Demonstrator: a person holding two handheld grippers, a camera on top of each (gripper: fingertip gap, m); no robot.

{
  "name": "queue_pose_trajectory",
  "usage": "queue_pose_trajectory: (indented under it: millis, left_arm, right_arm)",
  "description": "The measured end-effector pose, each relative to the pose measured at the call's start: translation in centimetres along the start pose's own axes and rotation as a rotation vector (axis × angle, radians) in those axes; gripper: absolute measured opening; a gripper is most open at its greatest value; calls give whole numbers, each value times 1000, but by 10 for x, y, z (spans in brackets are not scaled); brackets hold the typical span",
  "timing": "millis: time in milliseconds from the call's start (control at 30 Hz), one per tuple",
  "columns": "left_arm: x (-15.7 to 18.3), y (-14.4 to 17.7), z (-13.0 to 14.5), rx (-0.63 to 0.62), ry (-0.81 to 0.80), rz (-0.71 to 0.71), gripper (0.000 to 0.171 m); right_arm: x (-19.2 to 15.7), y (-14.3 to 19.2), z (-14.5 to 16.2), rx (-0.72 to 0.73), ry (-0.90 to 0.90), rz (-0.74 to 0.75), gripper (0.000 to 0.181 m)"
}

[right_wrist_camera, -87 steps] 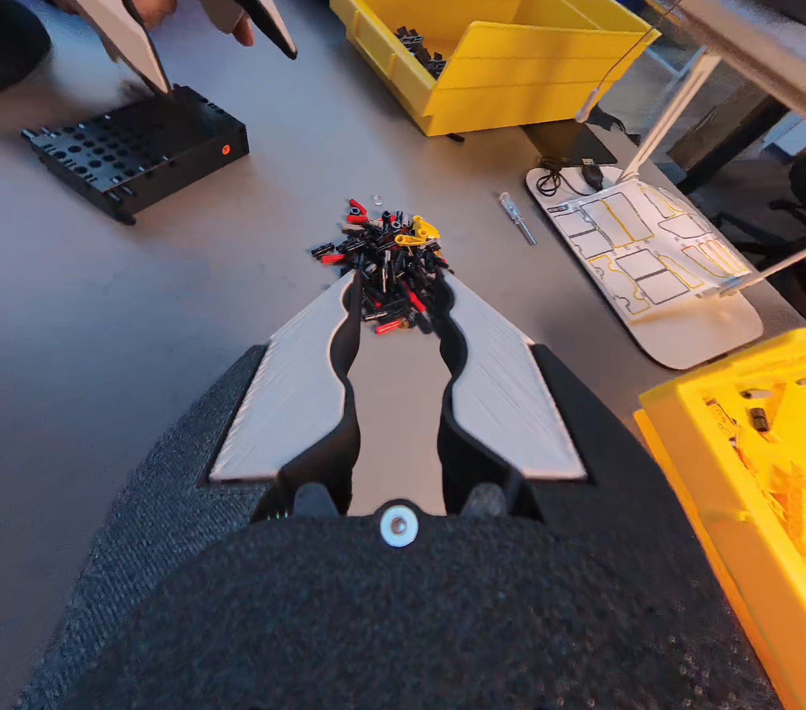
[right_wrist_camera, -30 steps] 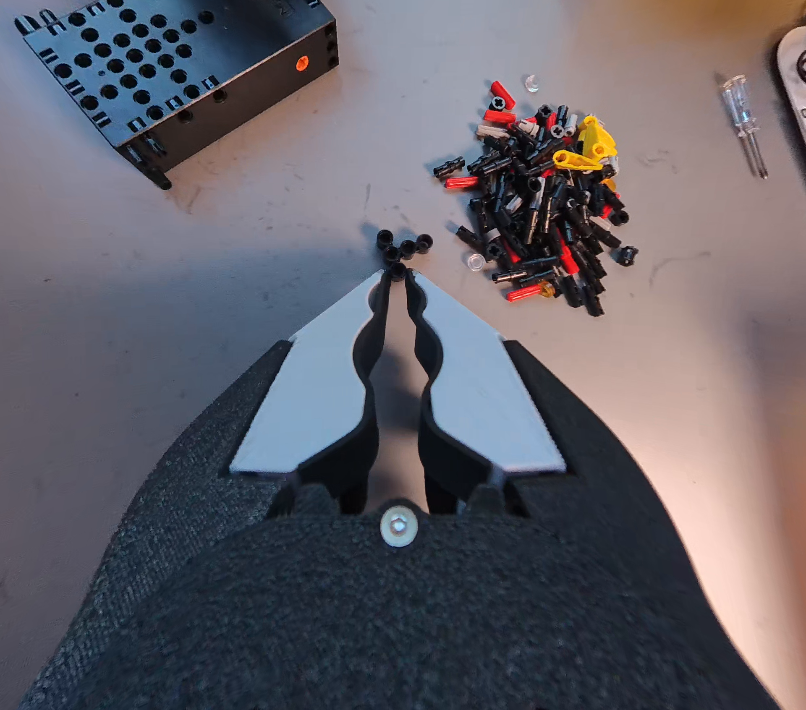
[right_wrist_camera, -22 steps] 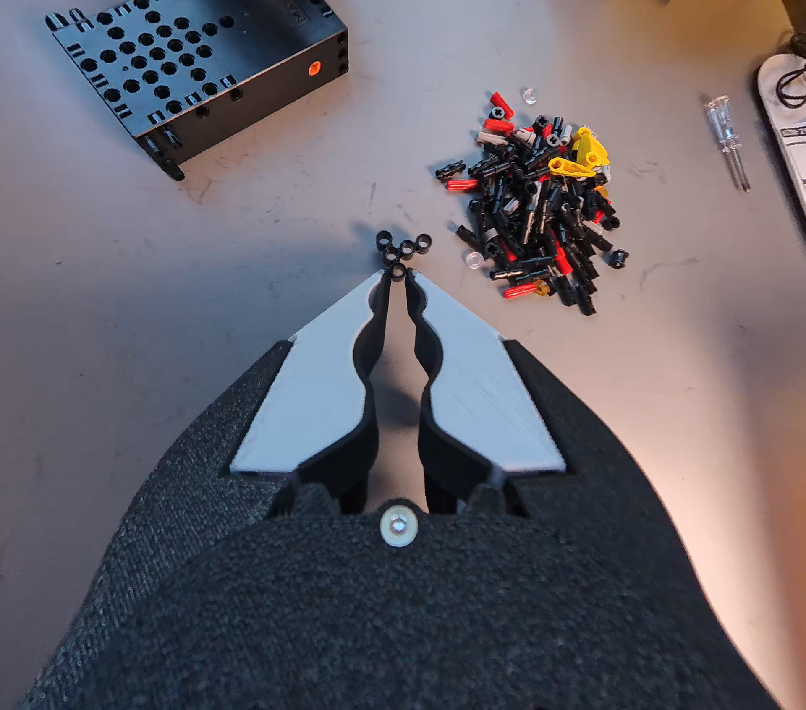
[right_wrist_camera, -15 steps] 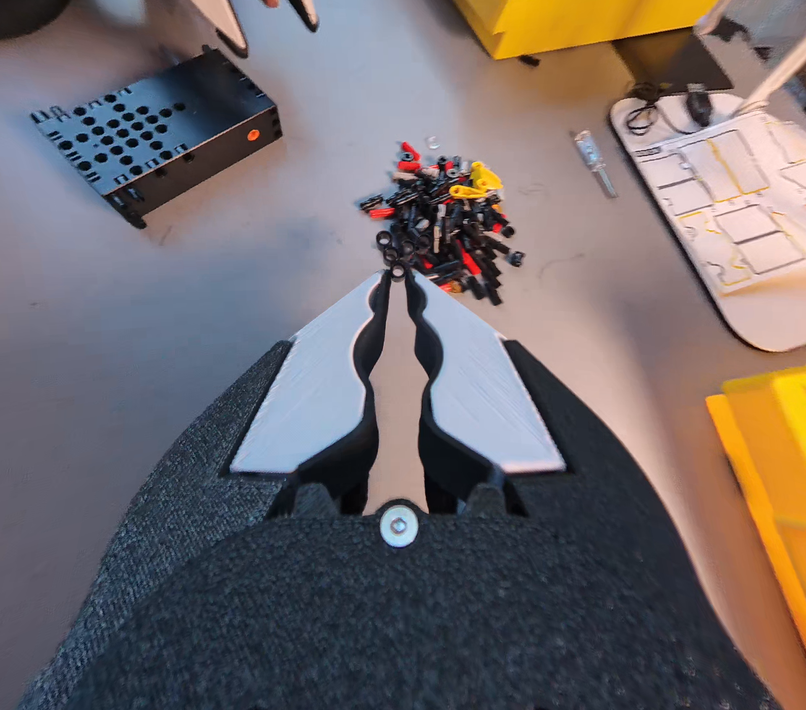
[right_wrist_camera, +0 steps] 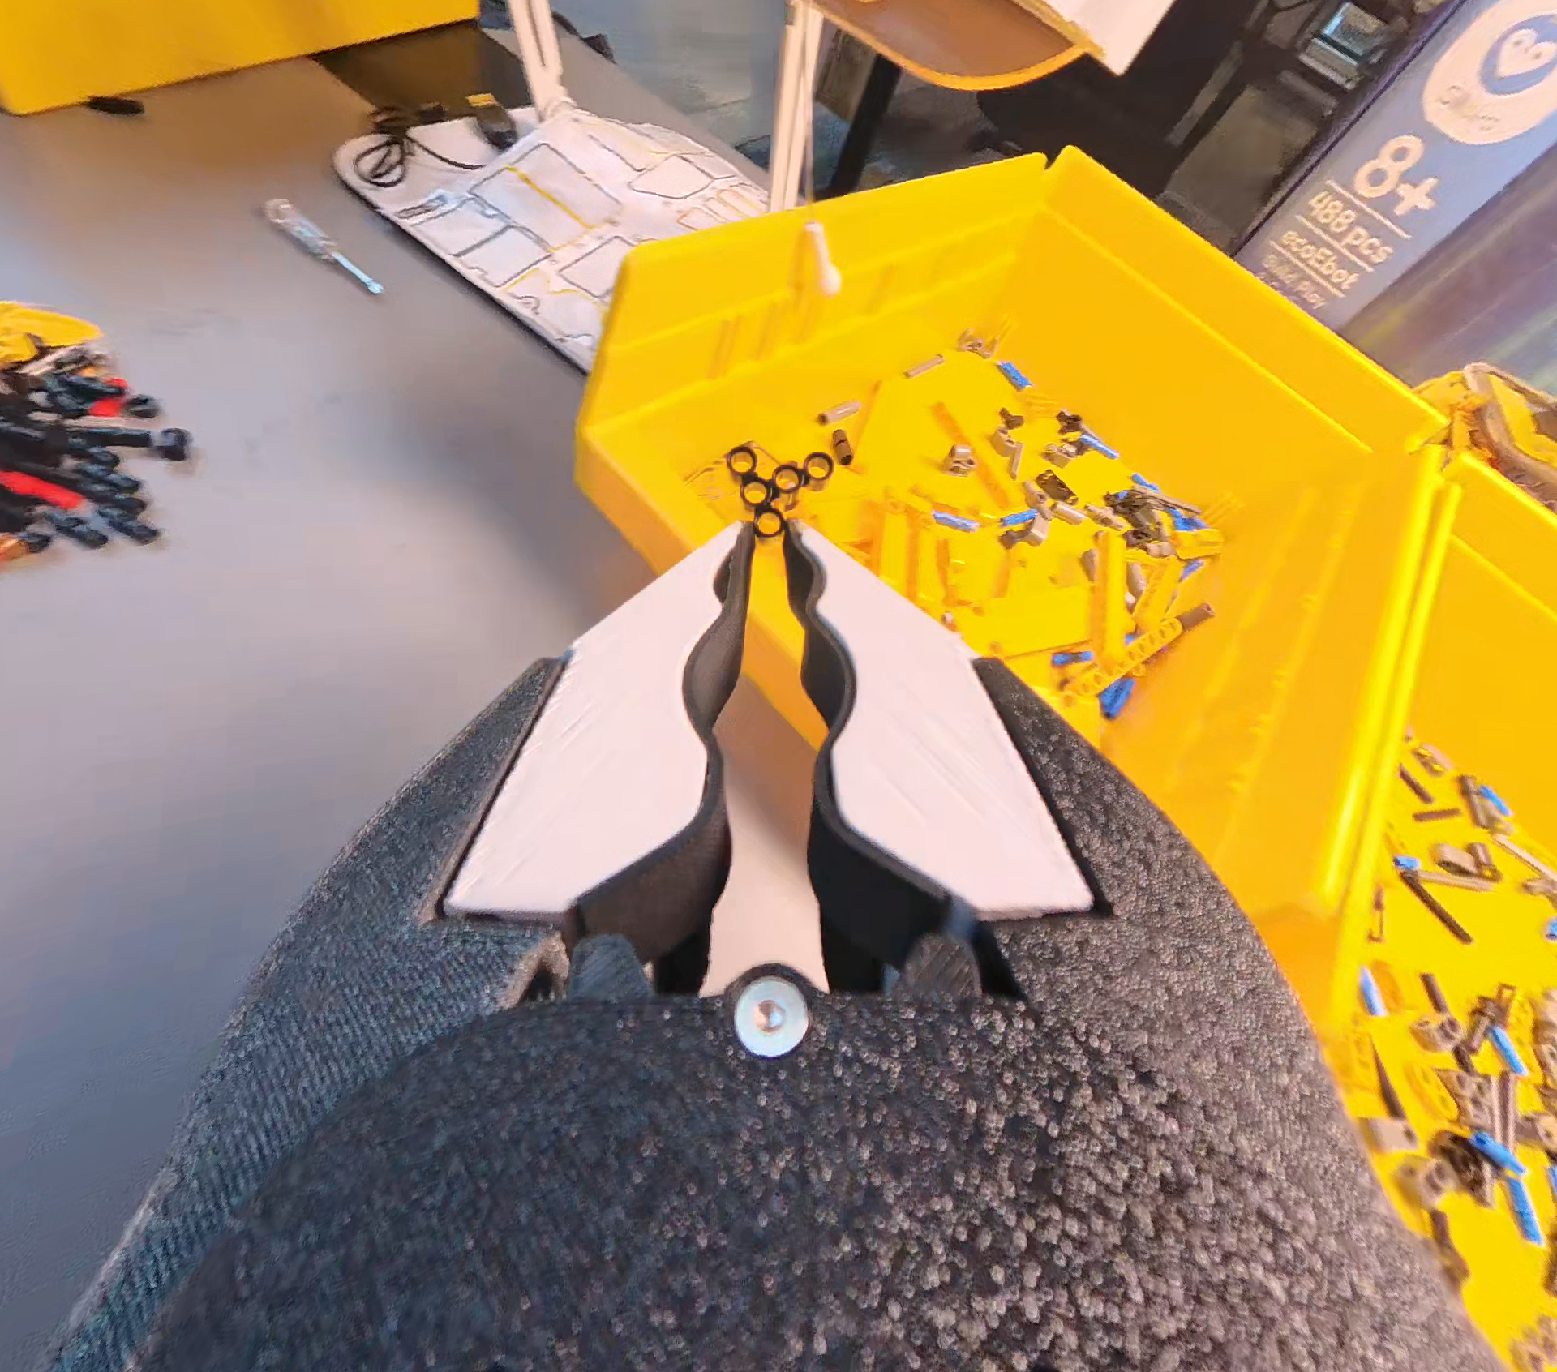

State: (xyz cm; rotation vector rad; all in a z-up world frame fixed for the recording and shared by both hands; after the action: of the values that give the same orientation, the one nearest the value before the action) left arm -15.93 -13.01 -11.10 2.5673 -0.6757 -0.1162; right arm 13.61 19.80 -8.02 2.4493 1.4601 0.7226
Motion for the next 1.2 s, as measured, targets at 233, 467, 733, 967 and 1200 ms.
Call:
queue_pose_trajectory:
  millis: [233, 467, 733, 967, 1200]
  left_arm:
    - [1, 1, -1, 8, -4, -5, 40]
    - [1, 3, -1, -2, -8, 2, 44]
    - [-3, 11, 2, -15, 5, 82, 56]
    - [-2, 12, 2, -26, -12, 63, 54]
    - [-2, 10, 2, -37, -14, 55, 54]
  right_arm:
    - [28, -35, -7, -51, -14, 187, 16]
    - [9, -13, -22, 90, 32, 131, 28]
    - [-86, 4, -35, 120, 296, -318, 25]
    - [-47, -11, -36, 50, 198, -82, 18]
    - [53, -44, -37, -251, -28, 67, 17]
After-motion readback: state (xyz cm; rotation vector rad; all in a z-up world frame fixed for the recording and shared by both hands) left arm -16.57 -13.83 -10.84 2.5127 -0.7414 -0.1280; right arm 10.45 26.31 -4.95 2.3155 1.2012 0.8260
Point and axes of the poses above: each gripper's, where its closed fingertips meet, y back along the fingers, z out of its underside, x = y × z across the jaws, the point moved 10 cm from there along y, back along the fingers, and after that the axes turned 2 degrees about -x, right-handed, at the moved point
